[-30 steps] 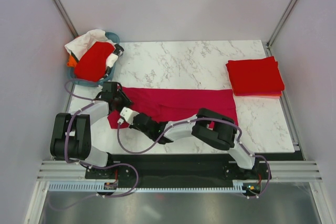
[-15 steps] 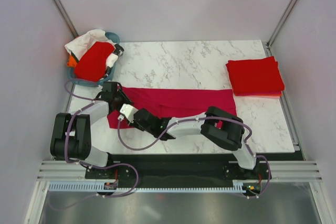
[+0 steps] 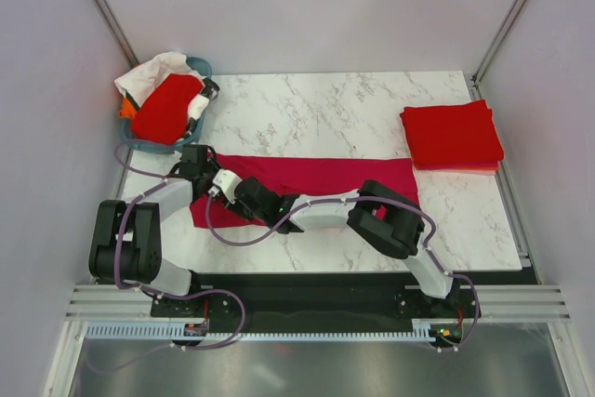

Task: Fold and stack the t-shirts
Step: Fold the tshirt

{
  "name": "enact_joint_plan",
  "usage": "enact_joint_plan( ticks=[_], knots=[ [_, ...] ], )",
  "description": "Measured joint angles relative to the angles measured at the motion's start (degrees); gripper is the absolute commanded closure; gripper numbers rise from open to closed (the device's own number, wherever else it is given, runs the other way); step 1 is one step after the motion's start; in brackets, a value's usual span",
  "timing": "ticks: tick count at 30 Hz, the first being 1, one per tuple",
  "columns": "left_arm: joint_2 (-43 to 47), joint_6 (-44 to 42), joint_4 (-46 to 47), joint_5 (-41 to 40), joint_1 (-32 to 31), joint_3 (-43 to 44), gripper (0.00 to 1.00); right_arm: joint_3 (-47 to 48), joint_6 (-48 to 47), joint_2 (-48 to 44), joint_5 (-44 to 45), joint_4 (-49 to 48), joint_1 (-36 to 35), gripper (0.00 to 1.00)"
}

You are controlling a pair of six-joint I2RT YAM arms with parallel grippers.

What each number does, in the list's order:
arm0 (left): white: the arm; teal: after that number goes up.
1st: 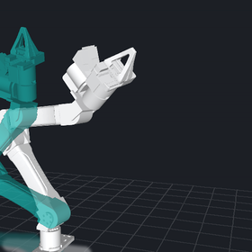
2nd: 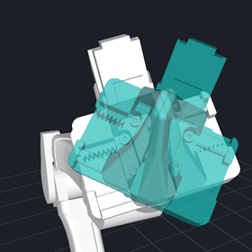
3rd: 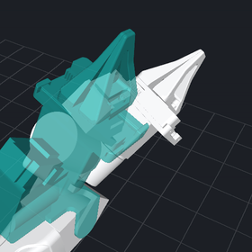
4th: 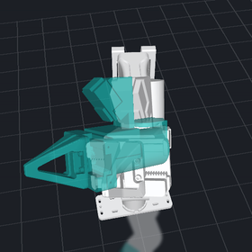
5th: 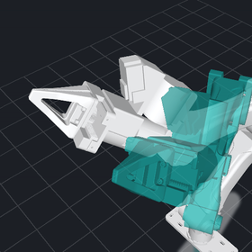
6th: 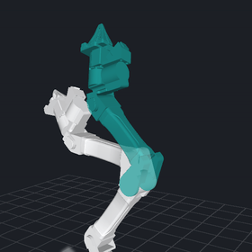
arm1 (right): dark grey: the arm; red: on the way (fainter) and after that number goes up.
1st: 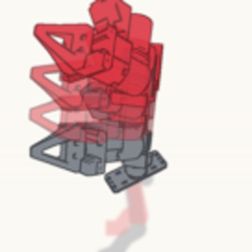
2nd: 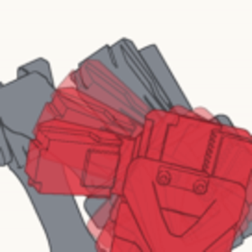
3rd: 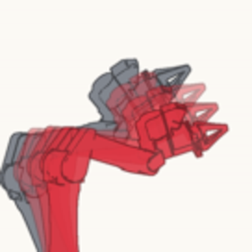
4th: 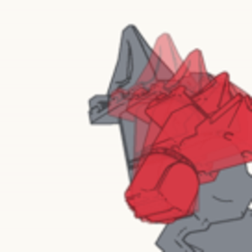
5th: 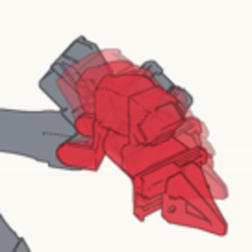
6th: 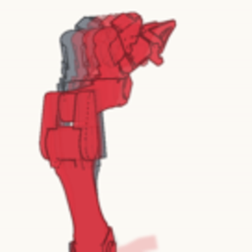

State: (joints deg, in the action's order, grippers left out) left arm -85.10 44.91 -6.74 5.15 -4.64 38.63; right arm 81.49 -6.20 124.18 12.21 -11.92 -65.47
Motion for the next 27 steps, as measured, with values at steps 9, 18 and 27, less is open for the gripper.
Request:
enact_joint_plan(
  ticks=[9,18,27],
  knots=[
    [0.0,0.0,0.0,0.0,0.0,0.0,0.55,0.0,1.2,1.2,-5.2,0.8,0.6,1.0],
    [0.0,0.0,0.0,0.0,0.0,0.0,0.55,-1.4,5.0,-2.5,-18.0,5.0,4.5,0.55],
    [0.3,0.0,-0.2,-0.1,0.0,0.0,0.55,-7.5,11.2,-9.8,-26.8,8.7,8.2,0.55]
  ],
)
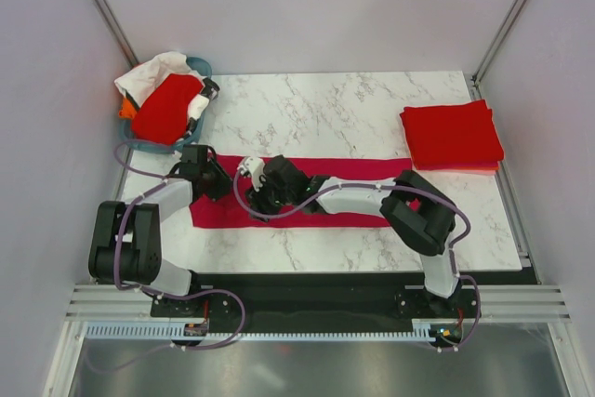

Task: Fold and stack the t-shirts
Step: Fold the tshirt

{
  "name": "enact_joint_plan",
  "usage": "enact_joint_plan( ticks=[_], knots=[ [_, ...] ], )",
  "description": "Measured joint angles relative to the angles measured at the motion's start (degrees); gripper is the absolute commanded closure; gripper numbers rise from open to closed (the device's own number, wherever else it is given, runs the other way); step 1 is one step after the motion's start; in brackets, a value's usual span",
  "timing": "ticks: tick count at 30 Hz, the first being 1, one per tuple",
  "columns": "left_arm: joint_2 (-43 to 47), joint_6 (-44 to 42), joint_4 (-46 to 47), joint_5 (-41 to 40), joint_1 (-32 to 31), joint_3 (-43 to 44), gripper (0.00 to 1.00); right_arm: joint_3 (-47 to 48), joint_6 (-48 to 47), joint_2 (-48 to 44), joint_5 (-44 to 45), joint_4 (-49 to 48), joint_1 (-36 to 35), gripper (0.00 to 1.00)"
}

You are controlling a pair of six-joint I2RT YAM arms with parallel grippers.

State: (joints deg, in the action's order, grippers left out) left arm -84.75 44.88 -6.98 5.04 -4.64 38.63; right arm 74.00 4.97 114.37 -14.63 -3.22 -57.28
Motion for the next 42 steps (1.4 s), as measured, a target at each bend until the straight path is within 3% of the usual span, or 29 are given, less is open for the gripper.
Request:
enact_joint_plan(
  ticks=[2,14,19,29,35,42],
  knots=[
    [0.6,0.0,-0.6,-0.2,0.0,0.0,0.55,-2.1,3.1,-2.4,-0.1,0.1,1.6,0.59],
    [16.7,0.0,-2.3,-1.4,-0.7,-4.5,0.48,-8.2,23.3,-8.1,2.5,2.0,11.0,0.58],
    [22.4,0.0,-6.1,-1.8,-0.7,-6.2,0.45,-8.3,26.3,-7.5,2.0,1.9,11.5,0.6],
    [25.2,0.4,-8.7,0.0,-0.7,-11.2,0.52,-8.1,28.7,-2.6,-0.1,0.9,11.9,0.64],
    [25.9,0.4,-9.0,0.9,-0.7,-13.0,0.57,-8.1,29.6,-1.4,-1.6,-0.8,12.0,0.88],
    [26.8,0.4,-9.0,1.1,-0.7,-14.4,0.62,-8.1,31.5,-0.9,-4.1,-3.5,12.5,0.93]
  ],
)
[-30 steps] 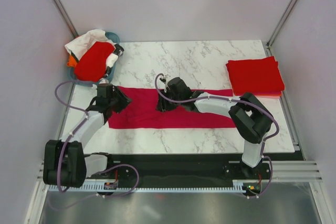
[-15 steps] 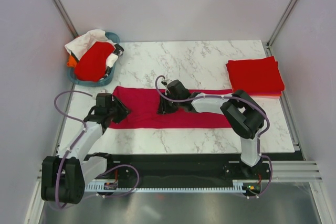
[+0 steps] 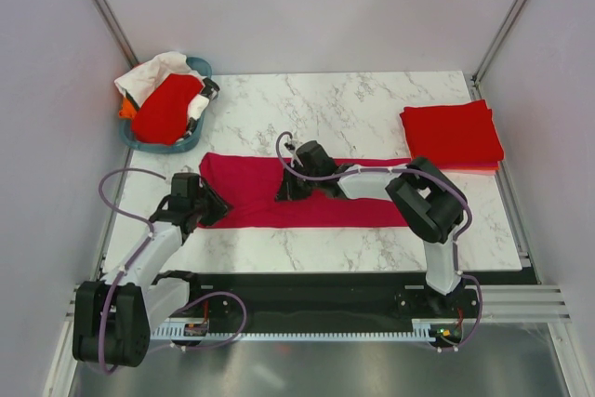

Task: Fold and stack the t-shirts
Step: Fold the tshirt

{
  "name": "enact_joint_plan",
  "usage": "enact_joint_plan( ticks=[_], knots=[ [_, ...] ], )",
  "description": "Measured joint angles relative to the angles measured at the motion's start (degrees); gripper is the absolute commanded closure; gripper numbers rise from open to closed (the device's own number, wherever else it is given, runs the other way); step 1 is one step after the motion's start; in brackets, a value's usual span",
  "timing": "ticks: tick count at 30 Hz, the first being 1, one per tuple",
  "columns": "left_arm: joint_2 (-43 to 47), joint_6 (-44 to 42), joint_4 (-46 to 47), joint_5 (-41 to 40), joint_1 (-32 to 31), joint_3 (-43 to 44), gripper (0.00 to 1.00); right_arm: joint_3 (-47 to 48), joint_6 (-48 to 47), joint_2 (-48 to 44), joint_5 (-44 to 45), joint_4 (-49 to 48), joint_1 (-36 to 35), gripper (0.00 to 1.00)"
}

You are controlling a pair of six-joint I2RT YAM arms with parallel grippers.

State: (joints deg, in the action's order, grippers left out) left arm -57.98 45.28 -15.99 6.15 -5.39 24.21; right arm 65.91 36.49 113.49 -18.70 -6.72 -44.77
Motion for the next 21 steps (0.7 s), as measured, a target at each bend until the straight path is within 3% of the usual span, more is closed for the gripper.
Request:
enact_joint_plan(
  ticks=[11,21],
  knots=[
    [-0.4,-0.5,1.2,-2.6,0.0,-0.7,0.61,-0.5,1.9,1.0,-3.8,-3.2,1.1,0.94],
    [-4.7,-0.7,6.7,0.0,-0.1,-1.6,0.62,-1.2,2.4,1.0,-5.0,-3.7,2.0,0.95]
  ],
)
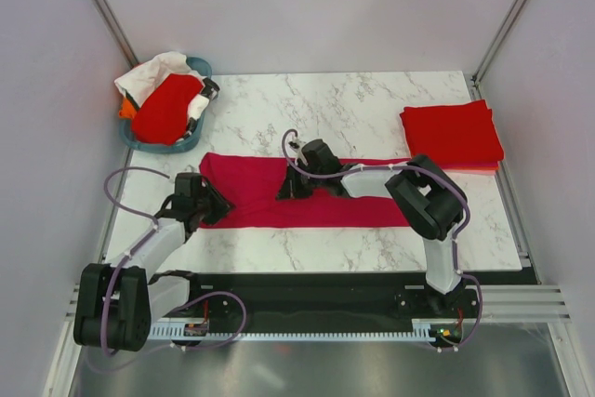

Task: Fold and stack the t-shirts
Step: Fold the tshirt

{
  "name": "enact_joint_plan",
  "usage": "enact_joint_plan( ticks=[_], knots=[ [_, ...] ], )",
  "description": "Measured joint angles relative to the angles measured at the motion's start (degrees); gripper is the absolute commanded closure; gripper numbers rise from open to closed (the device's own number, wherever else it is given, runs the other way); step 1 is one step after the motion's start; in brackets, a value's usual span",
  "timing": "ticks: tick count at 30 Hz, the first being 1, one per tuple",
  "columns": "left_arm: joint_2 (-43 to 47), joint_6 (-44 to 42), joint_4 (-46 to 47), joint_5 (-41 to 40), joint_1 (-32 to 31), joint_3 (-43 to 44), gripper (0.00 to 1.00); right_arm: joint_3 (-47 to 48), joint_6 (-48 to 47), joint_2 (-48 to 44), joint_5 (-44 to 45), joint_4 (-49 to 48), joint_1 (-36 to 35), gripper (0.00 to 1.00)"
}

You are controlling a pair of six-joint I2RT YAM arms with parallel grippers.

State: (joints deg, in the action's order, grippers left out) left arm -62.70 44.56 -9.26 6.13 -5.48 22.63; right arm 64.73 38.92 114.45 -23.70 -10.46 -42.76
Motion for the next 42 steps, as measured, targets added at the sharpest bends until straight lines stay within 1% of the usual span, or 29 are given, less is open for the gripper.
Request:
enact_joint_plan(
  ticks=[8,11,13,14,15,17,18,25,31,34,35,36,38,40,42],
  knots=[
    [0.9,0.1,1.4,3.7,-0.6,-1.4,0.58,-0.3,0.5,0.1,-0.9,-0.2,0.9,0.95],
    [2.0,0.1,1.7,4.7,-0.7,-1.7,0.61,-0.3,0.8,0.7,-1.2,-0.3,1.0,0.95],
    [2.2,0.1,2.0,5.0,-0.7,-1.7,0.67,-0.3,0.9,1.2,-1.4,-0.3,1.0,0.93],
    [2.2,0.1,2.1,5.1,-0.7,-1.7,0.72,-0.3,1.0,1.5,-1.5,-0.3,1.1,0.92],
    [2.2,0.2,2.1,5.3,-0.7,-1.7,0.75,-0.3,1.0,1.6,-1.6,-0.3,1.2,0.92],
    [2.2,0.2,2.1,5.9,-0.7,-1.7,0.77,-0.3,1.3,1.8,-1.9,-0.3,1.4,0.91],
    [2.2,0.2,2.1,6.1,-0.7,-1.7,0.79,-0.3,1.4,1.8,-2.0,-0.3,1.5,0.91],
    [2.7,0.3,1.7,7.1,-0.7,-1.7,0.8,-0.3,1.7,2.2,-3.4,-0.3,2.1,0.89],
    [5.8,0.3,-1.0,7.5,-0.7,-1.6,0.81,-0.3,1.9,2.6,-4.0,-0.5,2.4,0.86],
    [6.3,0.3,-2.5,7.5,-0.7,-1.2,0.83,-0.3,2.1,2.6,-4.3,-0.5,2.6,0.85],
    [6.3,0.3,-2.8,7.5,-0.7,-1.0,0.84,-0.3,2.1,2.6,-4.5,-0.4,2.6,0.85],
    [6.2,0.3,-3.1,7.6,-0.7,-0.8,0.88,-0.3,2.3,2.6,-4.6,-0.4,2.7,0.85],
    [5.8,0.4,-3.2,7.7,-0.7,-0.4,0.9,-0.3,2.3,2.6,-4.9,-0.4,2.8,0.85],
    [5.2,0.3,-3.4,7.8,-0.7,-0.1,0.9,-0.3,2.5,2.6,-5.0,-0.3,3.0,0.85],
    [4.7,0.3,-3.5,7.8,-0.7,0.0,0.79,-0.3,2.5,2.6,-5.0,-0.3,3.0,0.85]
  ],
)
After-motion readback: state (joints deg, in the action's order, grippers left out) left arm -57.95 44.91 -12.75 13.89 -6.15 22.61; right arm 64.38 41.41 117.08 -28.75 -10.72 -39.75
